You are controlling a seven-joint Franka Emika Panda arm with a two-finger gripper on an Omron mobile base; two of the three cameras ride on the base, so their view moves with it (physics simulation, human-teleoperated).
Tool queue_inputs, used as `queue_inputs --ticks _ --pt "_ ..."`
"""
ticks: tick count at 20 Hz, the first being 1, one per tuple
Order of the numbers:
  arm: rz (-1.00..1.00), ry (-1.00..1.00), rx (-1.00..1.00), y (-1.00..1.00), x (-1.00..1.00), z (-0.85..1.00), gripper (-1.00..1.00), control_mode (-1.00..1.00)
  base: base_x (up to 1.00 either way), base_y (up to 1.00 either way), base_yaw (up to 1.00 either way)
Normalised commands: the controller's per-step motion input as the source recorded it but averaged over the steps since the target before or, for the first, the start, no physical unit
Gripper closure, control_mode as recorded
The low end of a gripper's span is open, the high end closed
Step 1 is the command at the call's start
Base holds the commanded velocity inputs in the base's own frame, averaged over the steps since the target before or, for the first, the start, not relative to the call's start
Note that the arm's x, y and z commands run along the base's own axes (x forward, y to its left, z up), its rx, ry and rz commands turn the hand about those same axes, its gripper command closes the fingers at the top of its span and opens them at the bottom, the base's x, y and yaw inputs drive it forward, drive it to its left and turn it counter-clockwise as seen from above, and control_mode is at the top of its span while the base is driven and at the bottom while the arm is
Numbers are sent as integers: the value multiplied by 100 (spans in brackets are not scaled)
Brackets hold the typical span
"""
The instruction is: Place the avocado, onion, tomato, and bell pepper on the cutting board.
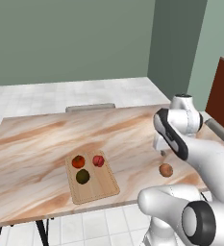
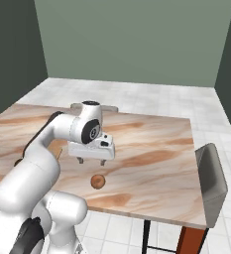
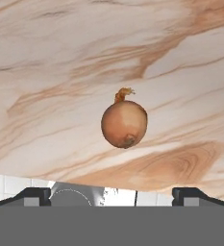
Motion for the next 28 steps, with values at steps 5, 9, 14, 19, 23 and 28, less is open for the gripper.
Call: queue_inputs --ticks 5,9,14,19,23,28 --pt "0 -2 0 -6 3 -19 -100 -100 0 0 0" --pt "0 -8 0 0 25 -21 -100 -100 0 0 0" --pt "0 -9 0 0 30 -23 -100 -100 0 0 0" --pt "0 -4 0 -9 3 -27 -100 -100 0 0 0" --pt "0 0 0 -9 -8 -20 -100 -100 0 0 0" --pt "-1 0 0 -3 -19 -12 -100 -100 0 0 0"
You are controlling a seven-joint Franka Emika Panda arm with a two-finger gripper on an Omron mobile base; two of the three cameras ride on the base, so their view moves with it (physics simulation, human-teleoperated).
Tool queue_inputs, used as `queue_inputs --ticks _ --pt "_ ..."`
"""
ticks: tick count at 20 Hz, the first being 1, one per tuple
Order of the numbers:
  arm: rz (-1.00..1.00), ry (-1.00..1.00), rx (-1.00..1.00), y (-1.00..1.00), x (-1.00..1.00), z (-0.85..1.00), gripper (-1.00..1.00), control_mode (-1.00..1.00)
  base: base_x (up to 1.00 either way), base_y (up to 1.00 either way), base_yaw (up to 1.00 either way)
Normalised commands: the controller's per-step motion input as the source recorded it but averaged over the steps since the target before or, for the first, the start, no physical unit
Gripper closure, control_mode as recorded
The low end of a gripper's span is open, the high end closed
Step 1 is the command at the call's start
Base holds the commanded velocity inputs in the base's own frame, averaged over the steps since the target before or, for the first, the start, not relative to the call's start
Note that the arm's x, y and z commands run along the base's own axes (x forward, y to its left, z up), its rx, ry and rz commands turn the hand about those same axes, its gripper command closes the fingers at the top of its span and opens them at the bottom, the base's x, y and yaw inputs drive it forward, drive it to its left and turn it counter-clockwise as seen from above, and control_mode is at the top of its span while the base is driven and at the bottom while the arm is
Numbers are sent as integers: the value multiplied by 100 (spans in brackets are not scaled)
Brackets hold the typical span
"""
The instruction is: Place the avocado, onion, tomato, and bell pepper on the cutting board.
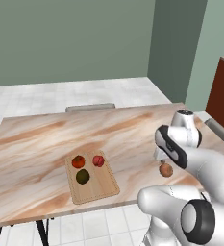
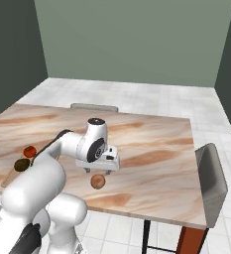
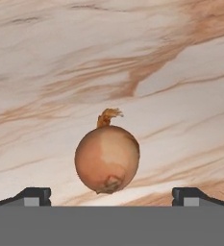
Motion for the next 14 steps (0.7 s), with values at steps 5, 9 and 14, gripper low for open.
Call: queue_inputs --ticks 5,9,14 --pt "-1 0 0 0 -12 -7 -100 -100 0 0 0" --pt "0 0 0 2 -3 -14 -100 -100 0 0 0" --pt "0 0 0 0 0 -19 -100 -100 0 0 0"
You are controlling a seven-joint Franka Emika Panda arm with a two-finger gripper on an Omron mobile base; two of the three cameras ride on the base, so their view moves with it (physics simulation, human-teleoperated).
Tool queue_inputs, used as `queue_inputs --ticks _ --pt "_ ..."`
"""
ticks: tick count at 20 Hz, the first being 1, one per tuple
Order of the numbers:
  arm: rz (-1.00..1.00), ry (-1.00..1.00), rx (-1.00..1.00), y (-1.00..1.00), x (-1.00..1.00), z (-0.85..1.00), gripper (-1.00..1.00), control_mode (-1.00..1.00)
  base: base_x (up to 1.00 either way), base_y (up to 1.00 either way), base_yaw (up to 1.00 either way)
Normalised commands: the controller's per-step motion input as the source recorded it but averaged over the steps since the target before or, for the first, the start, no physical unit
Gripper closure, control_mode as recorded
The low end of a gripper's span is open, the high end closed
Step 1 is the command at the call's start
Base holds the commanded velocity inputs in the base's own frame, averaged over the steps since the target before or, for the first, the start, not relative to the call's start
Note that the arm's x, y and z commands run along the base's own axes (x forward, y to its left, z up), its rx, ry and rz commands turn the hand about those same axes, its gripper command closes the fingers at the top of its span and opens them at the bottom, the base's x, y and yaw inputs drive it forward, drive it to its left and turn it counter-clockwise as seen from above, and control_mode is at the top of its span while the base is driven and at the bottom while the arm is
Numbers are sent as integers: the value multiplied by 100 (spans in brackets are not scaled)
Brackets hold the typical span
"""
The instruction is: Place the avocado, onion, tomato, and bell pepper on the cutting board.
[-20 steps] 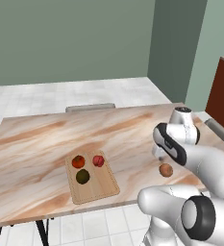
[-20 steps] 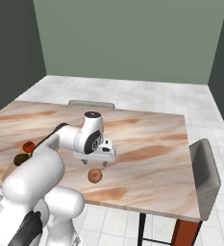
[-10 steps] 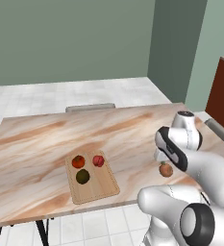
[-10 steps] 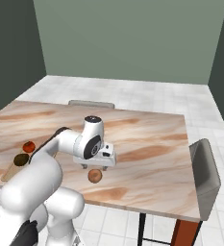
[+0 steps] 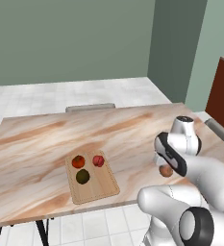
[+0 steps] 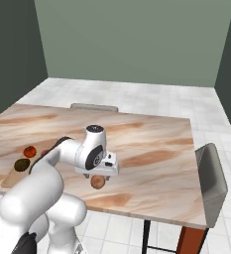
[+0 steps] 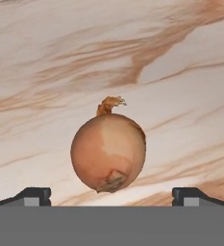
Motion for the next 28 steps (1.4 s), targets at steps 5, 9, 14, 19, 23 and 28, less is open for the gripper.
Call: queue_inputs --ticks 5,9,14,19,23,28 --pt "0 0 0 0 6 -21 -100 -100 0 0 0" --pt "0 0 0 0 12 -20 -100 -100 0 0 0" --pt "0 0 0 0 6 -17 -100 -100 0 0 0" --pt "0 0 0 0 11 -15 -100 -100 0 0 0" --pt "0 0 0 0 9 -13 -100 -100 0 0 0" --pt "0 0 -1 3 1 -16 100 -100 0 0 0"
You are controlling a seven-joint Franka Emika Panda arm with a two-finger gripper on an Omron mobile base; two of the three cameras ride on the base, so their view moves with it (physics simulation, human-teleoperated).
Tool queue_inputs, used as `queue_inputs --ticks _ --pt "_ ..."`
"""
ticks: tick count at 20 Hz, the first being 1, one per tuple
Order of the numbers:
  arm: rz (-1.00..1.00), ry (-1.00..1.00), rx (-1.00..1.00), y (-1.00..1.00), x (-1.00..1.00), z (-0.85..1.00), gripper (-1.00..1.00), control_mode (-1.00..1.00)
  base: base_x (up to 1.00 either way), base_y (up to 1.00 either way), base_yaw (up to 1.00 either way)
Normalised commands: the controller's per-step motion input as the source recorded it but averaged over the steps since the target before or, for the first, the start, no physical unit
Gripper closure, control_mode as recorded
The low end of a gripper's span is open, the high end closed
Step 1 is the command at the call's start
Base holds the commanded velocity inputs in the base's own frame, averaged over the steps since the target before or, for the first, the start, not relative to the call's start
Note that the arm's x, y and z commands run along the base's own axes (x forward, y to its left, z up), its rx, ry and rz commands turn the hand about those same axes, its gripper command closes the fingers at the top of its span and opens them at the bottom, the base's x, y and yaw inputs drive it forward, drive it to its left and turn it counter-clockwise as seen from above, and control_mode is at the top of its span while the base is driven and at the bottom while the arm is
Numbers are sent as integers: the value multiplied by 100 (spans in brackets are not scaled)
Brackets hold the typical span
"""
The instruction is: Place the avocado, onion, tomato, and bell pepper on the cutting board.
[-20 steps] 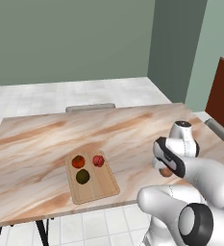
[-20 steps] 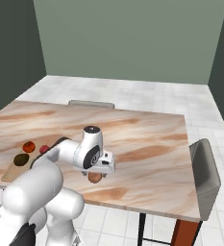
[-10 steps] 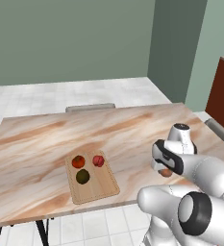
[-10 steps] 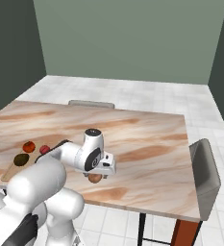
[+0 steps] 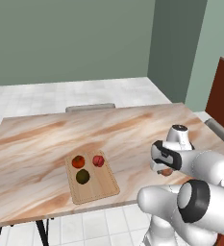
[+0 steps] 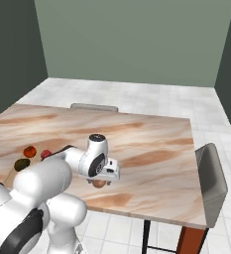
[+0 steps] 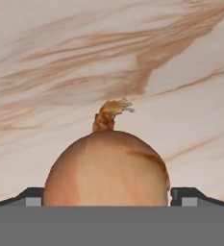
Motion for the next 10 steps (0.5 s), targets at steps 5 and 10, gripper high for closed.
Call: queue_inputs --ticks 5,10 --pt "0 2 -2 9 0 -18 100 -100 0 0 0" --pt "0 0 0 2 1 0 100 -100 0 0 0"
